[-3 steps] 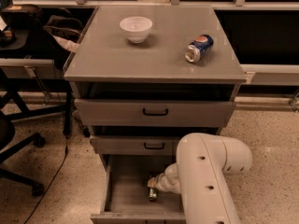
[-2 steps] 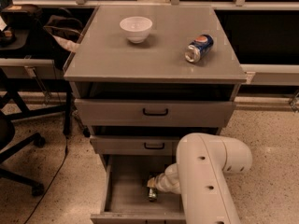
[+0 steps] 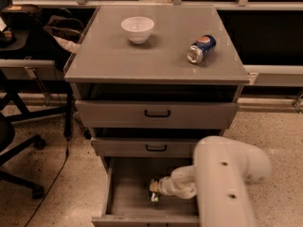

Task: Pick green can from bottom drawer and place on counter

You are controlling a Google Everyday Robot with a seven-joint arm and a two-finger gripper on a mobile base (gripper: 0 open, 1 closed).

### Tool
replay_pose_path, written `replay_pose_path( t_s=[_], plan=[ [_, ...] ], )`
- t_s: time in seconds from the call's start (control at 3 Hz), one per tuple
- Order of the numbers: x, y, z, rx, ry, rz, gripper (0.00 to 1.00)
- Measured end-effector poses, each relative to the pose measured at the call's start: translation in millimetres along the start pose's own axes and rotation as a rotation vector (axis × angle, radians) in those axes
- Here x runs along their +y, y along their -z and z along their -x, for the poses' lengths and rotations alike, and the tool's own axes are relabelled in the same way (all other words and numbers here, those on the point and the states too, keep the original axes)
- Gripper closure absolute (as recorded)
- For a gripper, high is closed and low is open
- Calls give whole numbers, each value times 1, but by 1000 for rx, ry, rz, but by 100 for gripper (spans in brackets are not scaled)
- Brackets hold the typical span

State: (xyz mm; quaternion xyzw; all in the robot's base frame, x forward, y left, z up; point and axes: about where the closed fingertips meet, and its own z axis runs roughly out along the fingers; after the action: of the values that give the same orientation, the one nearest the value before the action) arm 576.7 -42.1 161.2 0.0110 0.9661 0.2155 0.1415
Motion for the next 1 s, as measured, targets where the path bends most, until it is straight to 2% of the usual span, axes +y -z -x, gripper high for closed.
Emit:
replay_pose_path(
  t_s=[0.33,0.67,1.0],
  plan=[
    [29,71,-8,-49,311,224,100],
    [23,109,-11,-84,532,329,100],
    [25,147,-19,-101,713,431,100]
  ],
)
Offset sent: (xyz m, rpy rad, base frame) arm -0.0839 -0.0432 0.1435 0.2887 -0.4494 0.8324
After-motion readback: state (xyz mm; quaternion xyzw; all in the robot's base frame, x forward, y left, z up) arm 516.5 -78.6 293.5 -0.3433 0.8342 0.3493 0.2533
